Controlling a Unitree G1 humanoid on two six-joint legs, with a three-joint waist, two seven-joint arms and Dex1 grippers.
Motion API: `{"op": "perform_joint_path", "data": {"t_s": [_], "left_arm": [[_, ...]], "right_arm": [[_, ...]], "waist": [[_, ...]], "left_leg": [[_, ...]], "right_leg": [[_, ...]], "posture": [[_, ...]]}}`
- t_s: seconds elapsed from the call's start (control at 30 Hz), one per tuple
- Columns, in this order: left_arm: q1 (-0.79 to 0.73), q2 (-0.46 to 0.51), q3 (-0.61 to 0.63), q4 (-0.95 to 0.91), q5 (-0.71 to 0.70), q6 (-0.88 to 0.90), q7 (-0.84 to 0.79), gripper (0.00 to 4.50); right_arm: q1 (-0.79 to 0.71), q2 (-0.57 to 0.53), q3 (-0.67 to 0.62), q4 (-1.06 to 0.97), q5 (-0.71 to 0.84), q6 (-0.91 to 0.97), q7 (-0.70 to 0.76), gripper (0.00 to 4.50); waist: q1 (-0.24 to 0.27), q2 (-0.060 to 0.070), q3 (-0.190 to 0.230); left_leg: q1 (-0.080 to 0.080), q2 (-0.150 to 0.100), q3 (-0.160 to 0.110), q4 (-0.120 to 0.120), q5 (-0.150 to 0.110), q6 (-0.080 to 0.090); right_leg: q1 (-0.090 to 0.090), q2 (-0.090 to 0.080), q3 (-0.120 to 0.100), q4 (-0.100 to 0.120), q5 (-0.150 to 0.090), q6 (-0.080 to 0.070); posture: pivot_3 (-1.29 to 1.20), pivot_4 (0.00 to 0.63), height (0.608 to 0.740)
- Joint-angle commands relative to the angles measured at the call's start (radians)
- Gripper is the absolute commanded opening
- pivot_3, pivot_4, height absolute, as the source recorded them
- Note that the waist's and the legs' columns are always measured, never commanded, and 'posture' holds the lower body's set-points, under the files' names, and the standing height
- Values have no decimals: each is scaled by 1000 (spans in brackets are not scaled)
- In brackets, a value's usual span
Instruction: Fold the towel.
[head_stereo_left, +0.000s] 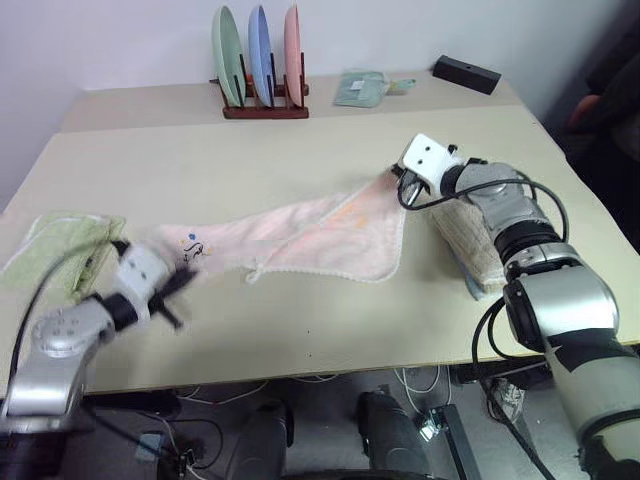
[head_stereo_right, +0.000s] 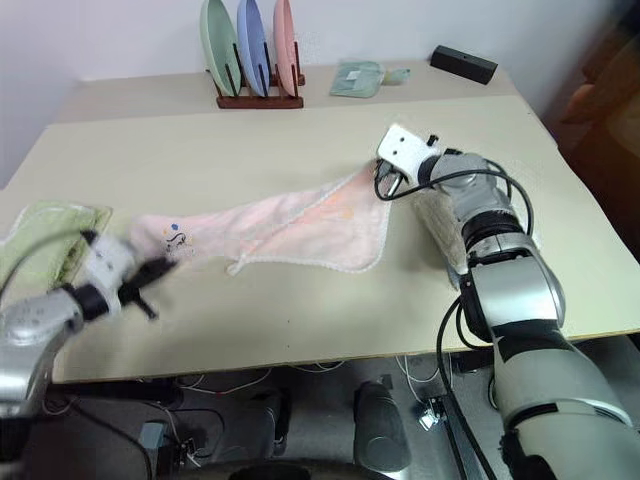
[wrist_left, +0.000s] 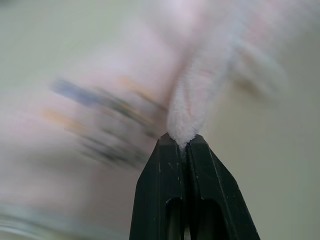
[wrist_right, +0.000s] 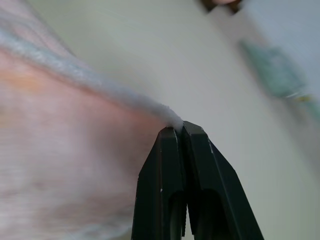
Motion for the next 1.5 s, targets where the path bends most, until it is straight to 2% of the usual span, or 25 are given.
{"op": "perform_joint_path", "data": {"t_s": [0.03, 0.2, 0.27, 0.33, 0.47, 0.63, 0.87, 0.97, 1.07, 1.17, 1.3, 1.5], "left_arm": [[-223, 12, 59, 120, 27, -23, 120, 0], [-581, 11, 70, 345, 51, -75, 232, 0], [-631, 28, 77, 395, 49, -106, 224, 0], [-621, 56, 84, 391, 35, -119, 182, 0], [-468, 101, 138, 272, -69, -48, 46, 0], [-83, 170, 206, 32, -179, 103, -152, 0], [297, 263, 274, -120, -192, 222, -327, 0], [379, 292, 301, -148, -202, 252, -379, 0], [409, 311, 305, -145, -194, 269, -408, 0], [390, 310, 282, -126, -179, 254, -406, 0], [278, 267, 240, -73, -188, 248, -362, 0], [45, 225, 124, 139, -78, 132, -267, 0]], "right_arm": [[-125, -46, -25, -66, -2, -38, -60, 57], [-237, -91, -37, -110, 11, -83, -81, 57], [-246, -106, -51, -165, 42, -103, -30, 57], [-210, -117, -74, -271, 106, -87, 67, 57], [8, -157, -96, -649, 267, 93, 290, 57], [451, -268, -97, -1203, 434, 457, 437, 57], [863, -444, -201, -1628, 605, 791, 510, 57], [973, -514, -273, -1728, 683, 884, 536, 57], [1062, -566, -328, -1785, 721, 908, 565, 57], [1036, -554, -321, -1759, 699, 892, 520, 57], [893, -498, -240, -1630, 607, 821, 445, 57], [626, -364, -93, -1276, 432, 648, 380, 57]], "waist": [[-4, 0, 0], [-14, 0, 0], [-19, 0, 0], [-25, 0, 0], [-31, -1, -1], [-14, -1, 0], [14, -1, 0], [21, -1, 0], [34, -2, 0], [35, -3, -1], [36, -3, -1], [34, -3, -1]], "left_leg": [[0, 0, 0, 0, 0, 0], [-2, -1, 0, -1, 1, -1], [-3, -1, 1, -2, 1, -1], [-2, -1, 3, -5, 1, -1], [-2, 0, 4, -9, 1, -2], [-4, 0, 4, -7, 1, -1], [-5, 1, 4, 2, 1, -1], [-4, 2, 4, 3, 0, -1], [-5, 2, 4, 4, 0, 0], [-5, 3, 6, 5, 0, 0], [-5, 3, 6, 5, 0, 0], [-6, 3, 6, 5, 0, 0]], "right_leg": [[0, 0, 0, 0, 0, 0], [-5, 0, 1, 3, 0, 1], [-7, -1, 1, 3, 0, 1], [-9, -1, 3, 3, 0, 1], [-11, 0, 3, 6, -1, 1], [-11, -1, 3, 6, -1, 1], [-9, 0, 3, 6, -3, -4], [-7, 0, 3, 6, -4, -5], [-7, 0, 2, 6, -4, -5], [-7, 0, 2, 5, -4, -5], [-7, 0, 2, 5, -4, -6], [-8, 1, 2, 6, -2, -2]], "posture": [[0, 150, 740], [0, 150, 740], [0, 150, 740], [0, 150, 740], [0, 150, 740], [0, 150, 740], [0, 150, 740], [0, 150, 740], [0, 150, 740], [0, 150, 740], [0, 150, 740], [0, 150, 740]]}}
